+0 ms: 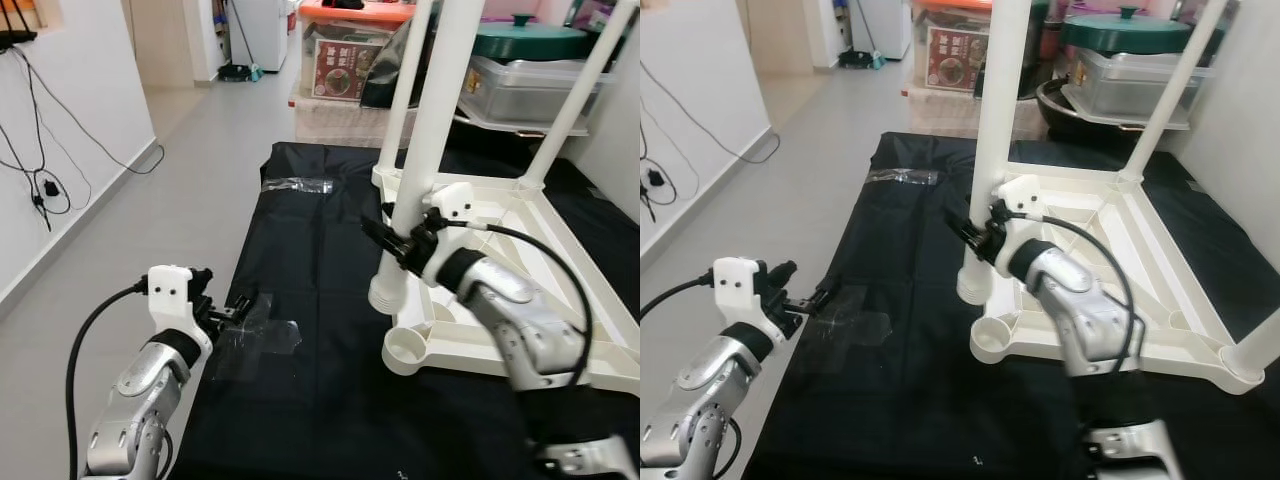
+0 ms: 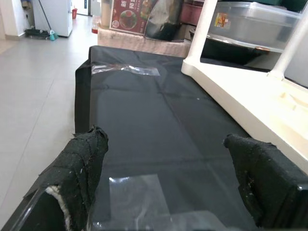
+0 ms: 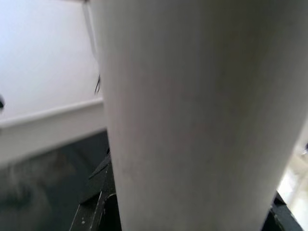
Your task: Building children table
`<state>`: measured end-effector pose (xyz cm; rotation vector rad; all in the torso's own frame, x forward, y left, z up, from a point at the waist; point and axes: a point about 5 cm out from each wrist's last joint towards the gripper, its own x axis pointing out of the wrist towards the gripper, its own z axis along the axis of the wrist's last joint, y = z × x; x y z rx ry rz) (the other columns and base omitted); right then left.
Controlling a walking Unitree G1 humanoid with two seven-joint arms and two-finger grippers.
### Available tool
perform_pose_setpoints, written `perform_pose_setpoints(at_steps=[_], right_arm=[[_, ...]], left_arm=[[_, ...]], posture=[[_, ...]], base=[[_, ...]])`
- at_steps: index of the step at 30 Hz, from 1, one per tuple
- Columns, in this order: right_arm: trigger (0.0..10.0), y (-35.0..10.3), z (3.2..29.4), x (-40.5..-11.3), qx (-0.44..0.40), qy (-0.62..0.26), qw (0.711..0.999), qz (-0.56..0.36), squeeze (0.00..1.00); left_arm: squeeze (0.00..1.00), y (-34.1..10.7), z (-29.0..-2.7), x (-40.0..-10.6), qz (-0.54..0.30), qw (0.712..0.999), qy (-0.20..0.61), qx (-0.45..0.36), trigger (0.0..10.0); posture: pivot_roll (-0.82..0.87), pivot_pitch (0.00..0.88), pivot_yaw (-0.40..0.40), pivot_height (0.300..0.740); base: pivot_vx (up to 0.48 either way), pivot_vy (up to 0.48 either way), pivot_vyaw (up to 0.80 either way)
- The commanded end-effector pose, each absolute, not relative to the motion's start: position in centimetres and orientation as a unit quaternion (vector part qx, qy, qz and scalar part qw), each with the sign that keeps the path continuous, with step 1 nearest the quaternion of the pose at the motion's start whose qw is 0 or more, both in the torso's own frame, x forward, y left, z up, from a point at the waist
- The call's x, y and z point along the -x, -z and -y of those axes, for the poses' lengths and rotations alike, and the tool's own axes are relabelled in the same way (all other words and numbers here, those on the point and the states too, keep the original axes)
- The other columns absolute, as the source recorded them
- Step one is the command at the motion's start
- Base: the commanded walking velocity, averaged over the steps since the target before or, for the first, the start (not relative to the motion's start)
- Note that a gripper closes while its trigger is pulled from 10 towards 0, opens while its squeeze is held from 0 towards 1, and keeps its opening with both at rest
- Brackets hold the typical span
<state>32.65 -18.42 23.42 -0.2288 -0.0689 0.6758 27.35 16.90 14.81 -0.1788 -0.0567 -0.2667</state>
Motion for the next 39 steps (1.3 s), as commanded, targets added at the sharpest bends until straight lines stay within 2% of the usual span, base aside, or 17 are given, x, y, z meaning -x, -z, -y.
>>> perform_pose_setpoints(at_steps=[1,10,14,17,20,26,39], right_arm=[[10.0,-23.5,18.2,-32.4,0.131,-0.368,0.92,0.033,0.0],[10.0,-22.6,18.5,-30.9,0.158,-0.423,0.892,0.002,0.0],[10.0,-22.5,18.3,-30.8,0.159,-0.428,0.89,0.002,0.0],[10.0,-22.4,18.0,-30.6,0.159,-0.436,0.886,0.002,0.0],[10.0,-21.0,16.4,-29.8,0.153,-0.464,0.872,-0.003,0.0],[10.0,-20.4,16.0,-29.1,0.156,-0.485,0.861,-0.013,0.0],[10.0,-18.7,15.4,-28.4,0.128,-0.488,0.863,-0.026,0.0]], left_arm=[[0.0,-14.9,-16.9,-27.2,0.028,0.986,0.138,0.085,10.0],[0.0,-14.9,-16.9,-27.0,0.028,0.986,0.139,0.085,10.0],[0.0,-14.9,-16.9,-27.0,0.027,0.986,0.139,0.085,10.0],[0.0,-14.9,-17.0,-27.1,0.027,0.986,0.139,0.084,10.0],[0.0,-15.0,-17.0,-27.2,0.028,0.987,0.137,0.084,10.0],[0.0,-15.0,-17.3,-27.2,0.029,0.987,0.132,0.084,10.0],[0.0,-14.8,-17.6,-27.4,0.029,0.988,0.12,0.089,10.0]], posture=[[-0.02,0.0,-0.08,0.74],[-0.02,0.0,-0.079,0.74],[-0.02,0.0,-0.079,0.74],[-0.02,0.0,-0.077,0.74],[-0.02,0.0,-0.078,0.74],[-0.02,0.0,-0.083,0.74],[-0.02,0.0,-0.089,0.74]], base=[[0.0,0.0,0.0],[0.0,0.0,0.0],[0.0,0.0,0.0],[0.0,0.0,0.0],[0.0,0.0,0.0],[0.0,0.0,0.0],[0.0,0.0,0.0]])
